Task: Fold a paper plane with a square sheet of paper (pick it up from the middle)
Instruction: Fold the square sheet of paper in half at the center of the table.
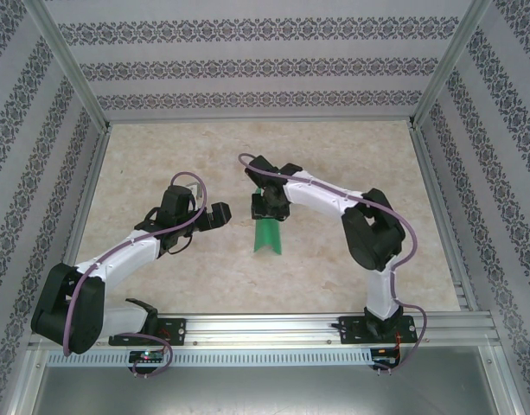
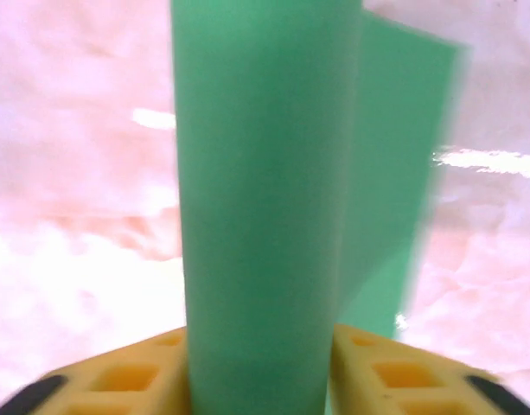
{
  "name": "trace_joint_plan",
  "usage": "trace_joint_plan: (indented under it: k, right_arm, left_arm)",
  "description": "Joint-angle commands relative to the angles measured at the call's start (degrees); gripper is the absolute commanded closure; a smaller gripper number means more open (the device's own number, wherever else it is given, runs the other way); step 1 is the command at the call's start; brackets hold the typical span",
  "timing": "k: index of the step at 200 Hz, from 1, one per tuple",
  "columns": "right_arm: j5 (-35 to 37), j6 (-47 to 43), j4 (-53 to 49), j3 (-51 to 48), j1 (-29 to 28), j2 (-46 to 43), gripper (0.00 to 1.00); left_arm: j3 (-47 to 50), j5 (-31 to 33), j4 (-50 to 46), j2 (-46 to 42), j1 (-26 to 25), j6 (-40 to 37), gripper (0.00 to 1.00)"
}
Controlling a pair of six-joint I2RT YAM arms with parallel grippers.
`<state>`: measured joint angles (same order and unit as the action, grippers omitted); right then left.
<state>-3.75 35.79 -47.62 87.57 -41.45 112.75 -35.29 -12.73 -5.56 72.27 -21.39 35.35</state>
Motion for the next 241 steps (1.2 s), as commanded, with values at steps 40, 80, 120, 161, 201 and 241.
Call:
trace_joint_plan:
  k: [40, 80, 120, 161, 201, 241]
  right_arm:
    - [-18.48, 10.96, 23.13, -9.26, 3.03, -8.93, 0.62]
    - [-21.46, 16.74, 33.95, -18.88, 5.29, -6.29, 0.58]
    - [-19.17, 16.57, 35.10, -24.07, 6.56, -5.95, 0.49]
    - [-14.46, 11.79, 26.93, -24.04, 7.44, -9.65, 0.27]
    - [-10.99, 7.98, 20.07, -23.51, 8.19, -10.35, 0.26]
    - [-10.18, 4.36, 15.28, -21.96, 8.14, -9.04, 0.24]
  left_arm:
    - [-1.42, 3.06, -3.32, -5.78, 0.59, -0.48, 0.00]
    - [-1.56, -0.01, -1.72, -6.26, 0.56, -0.96, 0.00]
    - [-3.05, -4.46, -0.90, -4.17, -0.31, -2.17, 0.00]
    - [-5.44, -4.98, -2.24, -0.75, -2.61, -3.53, 0.00]
    - [-7.85, -5.20, -2.84, 2.97, -4.17, -3.75, 0.03]
    - [-10.32, -5.05, -3.91, 6.70, -5.89, -3.88, 0.11]
